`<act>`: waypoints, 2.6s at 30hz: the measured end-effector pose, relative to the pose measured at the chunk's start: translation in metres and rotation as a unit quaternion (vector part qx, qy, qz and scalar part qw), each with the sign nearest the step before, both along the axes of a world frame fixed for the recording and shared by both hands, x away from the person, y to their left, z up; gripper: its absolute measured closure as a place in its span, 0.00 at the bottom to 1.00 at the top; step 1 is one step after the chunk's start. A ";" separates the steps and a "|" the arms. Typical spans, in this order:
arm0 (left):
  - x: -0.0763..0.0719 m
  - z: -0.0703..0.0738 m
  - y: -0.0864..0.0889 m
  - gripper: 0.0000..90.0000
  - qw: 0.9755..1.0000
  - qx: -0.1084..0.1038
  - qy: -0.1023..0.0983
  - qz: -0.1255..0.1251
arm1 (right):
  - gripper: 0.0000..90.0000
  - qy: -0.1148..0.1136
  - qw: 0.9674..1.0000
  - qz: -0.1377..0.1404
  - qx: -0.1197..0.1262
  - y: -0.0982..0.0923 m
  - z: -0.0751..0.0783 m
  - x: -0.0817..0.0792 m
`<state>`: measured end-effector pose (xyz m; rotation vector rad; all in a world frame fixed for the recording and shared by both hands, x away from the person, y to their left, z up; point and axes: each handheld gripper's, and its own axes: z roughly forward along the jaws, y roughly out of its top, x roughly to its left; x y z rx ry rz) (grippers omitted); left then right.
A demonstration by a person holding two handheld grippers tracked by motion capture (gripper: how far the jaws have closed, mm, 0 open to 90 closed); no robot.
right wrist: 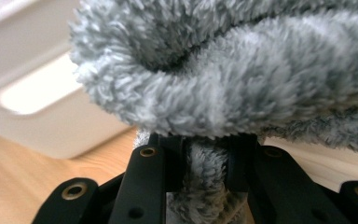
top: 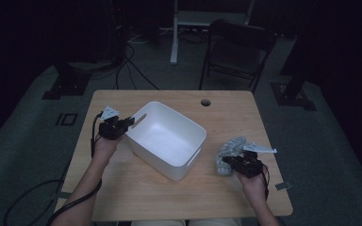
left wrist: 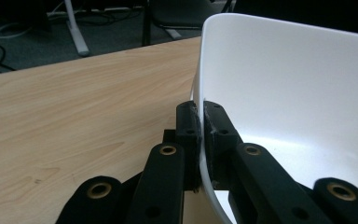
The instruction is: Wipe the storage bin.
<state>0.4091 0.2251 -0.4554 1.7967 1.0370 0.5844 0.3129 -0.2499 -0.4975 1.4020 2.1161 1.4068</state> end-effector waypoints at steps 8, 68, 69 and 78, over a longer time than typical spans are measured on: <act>0.000 0.000 -0.001 0.96 1.000 -0.002 0.004 0.006 | 0.82 -0.046 0.997 0.053 0.024 0.027 0.034 -0.005; 0.002 0.001 -0.005 0.96 1.000 0.005 0.007 -0.002 | 0.82 -0.037 0.995 0.088 -0.022 0.073 0.025 -0.004; 0.002 0.001 -0.005 0.96 1.000 0.003 0.008 -0.002 | 0.82 -0.025 0.995 0.088 -0.040 0.077 0.015 -0.002; 0.001 0.001 -0.005 0.96 1.000 0.002 0.006 0.001 | 0.82 0.001 0.995 0.087 -0.052 0.080 -0.011 0.009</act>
